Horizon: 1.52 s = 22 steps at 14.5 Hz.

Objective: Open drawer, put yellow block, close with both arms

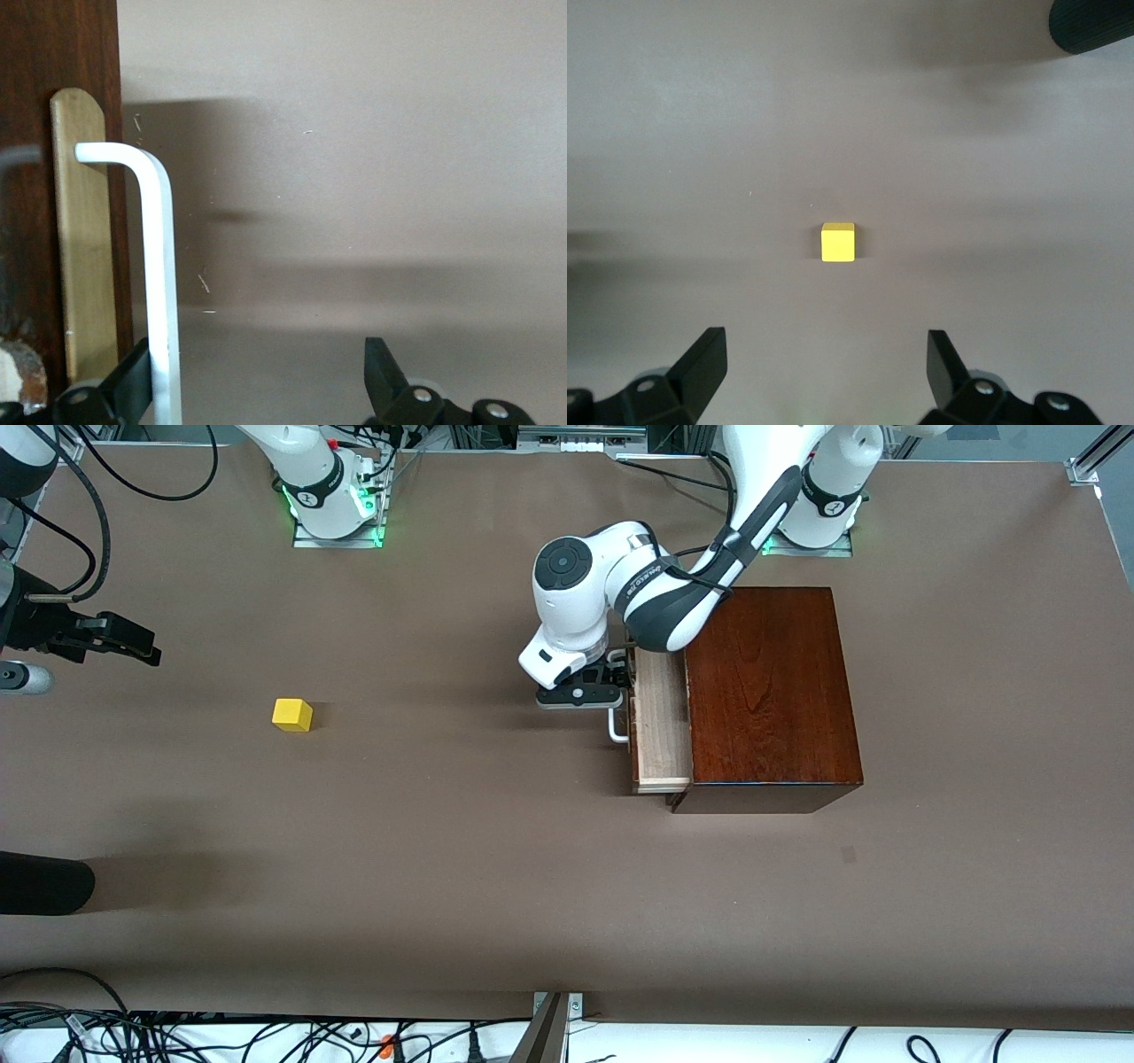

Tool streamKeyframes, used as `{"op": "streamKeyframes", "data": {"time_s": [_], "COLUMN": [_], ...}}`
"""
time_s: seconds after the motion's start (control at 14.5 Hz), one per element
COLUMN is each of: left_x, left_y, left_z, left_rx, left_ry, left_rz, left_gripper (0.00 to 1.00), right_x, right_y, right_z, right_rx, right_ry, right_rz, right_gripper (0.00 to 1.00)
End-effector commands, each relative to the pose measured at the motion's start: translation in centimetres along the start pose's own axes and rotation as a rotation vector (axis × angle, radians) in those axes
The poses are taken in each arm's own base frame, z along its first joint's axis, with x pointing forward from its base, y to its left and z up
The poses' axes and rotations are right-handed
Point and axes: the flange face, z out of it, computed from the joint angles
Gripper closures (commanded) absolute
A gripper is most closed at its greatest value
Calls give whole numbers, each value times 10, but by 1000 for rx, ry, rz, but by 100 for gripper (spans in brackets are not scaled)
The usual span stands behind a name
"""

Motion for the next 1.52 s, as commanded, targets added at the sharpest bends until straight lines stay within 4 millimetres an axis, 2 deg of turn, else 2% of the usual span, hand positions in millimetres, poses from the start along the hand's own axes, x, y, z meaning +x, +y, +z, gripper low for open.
{"op": "streamKeyframes", "data": {"time_s": [0.0, 0.34, 0.62, 0.83, 0.97, 1.24, 1.31, 1.45], "left_x": [0, 0, 0, -1, 18, 65, 77, 98], "left_y": [15, 18, 9, -13, -46, -151, -185, -249], "left_z": [-5, -16, -57, -109, -147, -206, -219, -239], "left_rx": [-50, -77, -45, 23, 22, 4, 11, -4], "left_ry": [-13, -6, -1, -31, -58, -106, -111, -117], "left_rz": [-22, -41, -39, -45, 33, 31, 0, 3], "left_gripper": [0, 0, 0, 0, 0, 0, 0, 0], "right_x": [2, 2, 2, 2, 2, 1, 1, -1], "right_y": [2, 2, 2, 2, 2, -5, -14, -49], "right_z": [-5, -5, -5, -5, -5, -6, -6, -14], "right_rx": [-1, 0, -1, 0, 0, 5, 8, 5], "right_ry": [8, 8, 8, 8, 8, 8, 10, 25], "right_rz": [-3, -3, -3, -3, -3, -13, -20, -75], "right_gripper": [0, 0, 0, 0, 0, 0, 0, 0]}}
